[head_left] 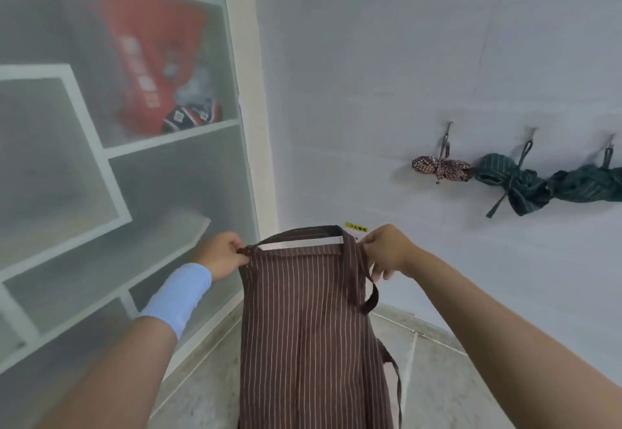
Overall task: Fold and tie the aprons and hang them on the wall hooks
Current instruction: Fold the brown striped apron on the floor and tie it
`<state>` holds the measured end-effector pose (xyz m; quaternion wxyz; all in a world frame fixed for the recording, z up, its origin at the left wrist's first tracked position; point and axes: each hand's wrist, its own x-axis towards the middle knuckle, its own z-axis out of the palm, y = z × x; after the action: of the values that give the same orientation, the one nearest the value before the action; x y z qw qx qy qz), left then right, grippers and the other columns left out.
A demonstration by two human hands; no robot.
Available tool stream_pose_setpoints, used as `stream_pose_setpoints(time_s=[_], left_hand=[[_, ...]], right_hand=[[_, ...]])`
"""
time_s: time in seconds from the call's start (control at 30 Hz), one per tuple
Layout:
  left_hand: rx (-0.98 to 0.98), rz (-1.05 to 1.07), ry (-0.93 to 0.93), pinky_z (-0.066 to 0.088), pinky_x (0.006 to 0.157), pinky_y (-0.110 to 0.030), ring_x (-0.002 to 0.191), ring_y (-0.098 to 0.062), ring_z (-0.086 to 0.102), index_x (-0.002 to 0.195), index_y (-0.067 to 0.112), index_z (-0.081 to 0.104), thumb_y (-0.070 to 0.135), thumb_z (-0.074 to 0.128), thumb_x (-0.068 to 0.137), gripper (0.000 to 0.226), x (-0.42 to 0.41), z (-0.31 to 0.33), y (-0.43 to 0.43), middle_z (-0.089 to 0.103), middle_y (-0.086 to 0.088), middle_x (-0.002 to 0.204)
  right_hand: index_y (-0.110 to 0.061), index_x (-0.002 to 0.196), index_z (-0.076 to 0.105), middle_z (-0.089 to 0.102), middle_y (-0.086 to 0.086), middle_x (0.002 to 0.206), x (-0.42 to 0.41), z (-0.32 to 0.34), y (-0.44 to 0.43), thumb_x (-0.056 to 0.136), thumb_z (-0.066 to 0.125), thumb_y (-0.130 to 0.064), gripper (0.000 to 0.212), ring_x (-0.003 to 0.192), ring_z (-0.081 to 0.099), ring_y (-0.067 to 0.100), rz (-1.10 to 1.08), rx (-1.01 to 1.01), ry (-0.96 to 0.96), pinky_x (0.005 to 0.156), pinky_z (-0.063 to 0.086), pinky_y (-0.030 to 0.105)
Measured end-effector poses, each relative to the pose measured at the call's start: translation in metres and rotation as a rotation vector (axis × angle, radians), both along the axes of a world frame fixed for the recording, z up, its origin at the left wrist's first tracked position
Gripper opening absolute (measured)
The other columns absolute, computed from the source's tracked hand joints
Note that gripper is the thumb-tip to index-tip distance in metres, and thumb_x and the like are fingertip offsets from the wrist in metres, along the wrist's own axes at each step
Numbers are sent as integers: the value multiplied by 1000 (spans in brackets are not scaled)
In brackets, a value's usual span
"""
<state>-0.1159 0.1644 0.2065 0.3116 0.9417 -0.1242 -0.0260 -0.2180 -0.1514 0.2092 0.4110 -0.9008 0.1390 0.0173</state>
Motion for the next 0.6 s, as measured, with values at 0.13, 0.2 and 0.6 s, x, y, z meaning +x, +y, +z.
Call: stream_pose_setpoints(time_s=[0.13,0.2,0.6], left_hand=[[49,1,215,43,56,-26,62,-22,65,89,15,58,17,64,87,6,42,-45,-13,69,-6,83],[-102,66,369,49,51,-28,54,-26,66,101,9,53,12,57,93,9,61,-63,-22,71,-8,78],[22,-92,466,49,99,-34,121,-18,52,153,40,16,15,53,97,71,56,-244,-58,34,2,155]], right_hand=[[-7,93,75,76,11,84,47,-46,-8,92,53,-6,22,72,75,26,12,30,122,57,59,32],[-6,99,77,77,10,91,76,-70,-13,89,50,1,30,81,73,26,34,-53,98,69,61,39],[-22,159,2,46,19,144,106,-239,18,96,44,-10,77,121,54,34,141,-219,214,98,49,42]])
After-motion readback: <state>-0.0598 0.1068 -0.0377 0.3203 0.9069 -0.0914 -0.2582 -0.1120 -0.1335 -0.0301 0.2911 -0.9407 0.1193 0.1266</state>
